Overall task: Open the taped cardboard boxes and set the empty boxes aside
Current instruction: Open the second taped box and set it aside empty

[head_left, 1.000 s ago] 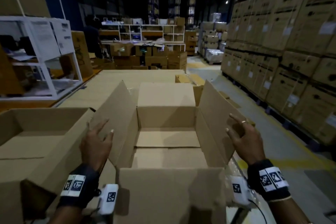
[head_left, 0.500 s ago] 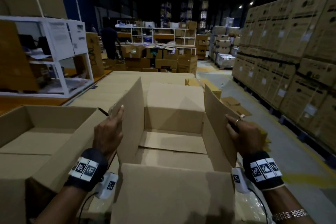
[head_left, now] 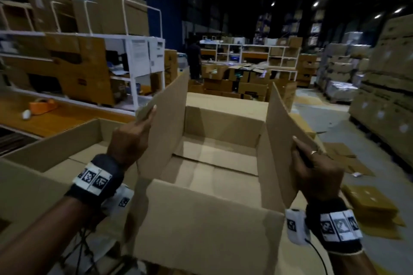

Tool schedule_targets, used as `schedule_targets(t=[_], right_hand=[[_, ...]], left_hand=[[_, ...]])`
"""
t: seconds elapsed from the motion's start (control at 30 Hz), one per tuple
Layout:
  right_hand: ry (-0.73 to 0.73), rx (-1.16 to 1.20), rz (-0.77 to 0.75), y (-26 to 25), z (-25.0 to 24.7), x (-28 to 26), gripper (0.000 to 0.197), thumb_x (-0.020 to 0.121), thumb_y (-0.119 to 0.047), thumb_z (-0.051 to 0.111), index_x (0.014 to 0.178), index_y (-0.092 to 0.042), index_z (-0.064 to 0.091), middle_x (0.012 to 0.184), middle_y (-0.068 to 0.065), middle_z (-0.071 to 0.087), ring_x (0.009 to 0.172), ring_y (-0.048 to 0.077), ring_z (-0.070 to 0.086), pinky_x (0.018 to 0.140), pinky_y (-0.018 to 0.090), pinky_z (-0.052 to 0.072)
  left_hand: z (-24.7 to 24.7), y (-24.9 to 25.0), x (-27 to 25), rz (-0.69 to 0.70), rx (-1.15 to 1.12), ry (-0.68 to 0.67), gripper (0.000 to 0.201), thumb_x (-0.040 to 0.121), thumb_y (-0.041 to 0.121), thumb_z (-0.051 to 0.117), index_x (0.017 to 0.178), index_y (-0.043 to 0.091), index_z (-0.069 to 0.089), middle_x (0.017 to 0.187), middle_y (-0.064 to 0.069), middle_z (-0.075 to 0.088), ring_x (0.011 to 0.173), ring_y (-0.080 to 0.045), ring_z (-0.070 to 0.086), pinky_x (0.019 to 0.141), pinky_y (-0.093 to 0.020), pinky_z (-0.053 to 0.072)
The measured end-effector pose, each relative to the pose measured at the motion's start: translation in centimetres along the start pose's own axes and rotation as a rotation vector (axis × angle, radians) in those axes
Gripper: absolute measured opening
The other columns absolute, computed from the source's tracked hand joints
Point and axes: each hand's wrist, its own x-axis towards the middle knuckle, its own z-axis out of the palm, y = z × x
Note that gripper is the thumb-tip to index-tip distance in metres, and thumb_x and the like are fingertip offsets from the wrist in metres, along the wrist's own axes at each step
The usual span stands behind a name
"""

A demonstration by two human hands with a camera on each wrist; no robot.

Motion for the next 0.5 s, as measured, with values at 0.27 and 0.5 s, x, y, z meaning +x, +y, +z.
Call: schedule_targets(t=[0.27,0.5], right_hand=[[0.099,0.203,-0.058,-6.3,3.7,2.7,0.024,0.090,-0.007,0.070,0.111,0.002,0.074,0.077,0.018,0.075,0.048,0.020,0.057,0.060,0.023,0.040],[0.154,0.308,-0.029,-14.9,8.7,5.4,0.023,0.091,-0.009,0.071,0.110,0.003,0.075,0.086,0.021,0.076,0.055,0.027,0.067,0.066,0.024,0.046]], left_hand=[[-6.1,-7.3,1.0,0.057,0.158,0.035,0.046,0.095,0.012,0.055,0.140,-0.001,0.056,0.083,-0.028,0.071,0.049,-0.034,0.060,0.046,-0.040,0.051],[-10.8,-16.0,-0.4,0.055,0.236,0.109,0.054,0.082,-0.007,0.072,0.134,-0.001,0.061,0.080,-0.026,0.072,0.052,-0.036,0.061,0.048,-0.040,0.051]])
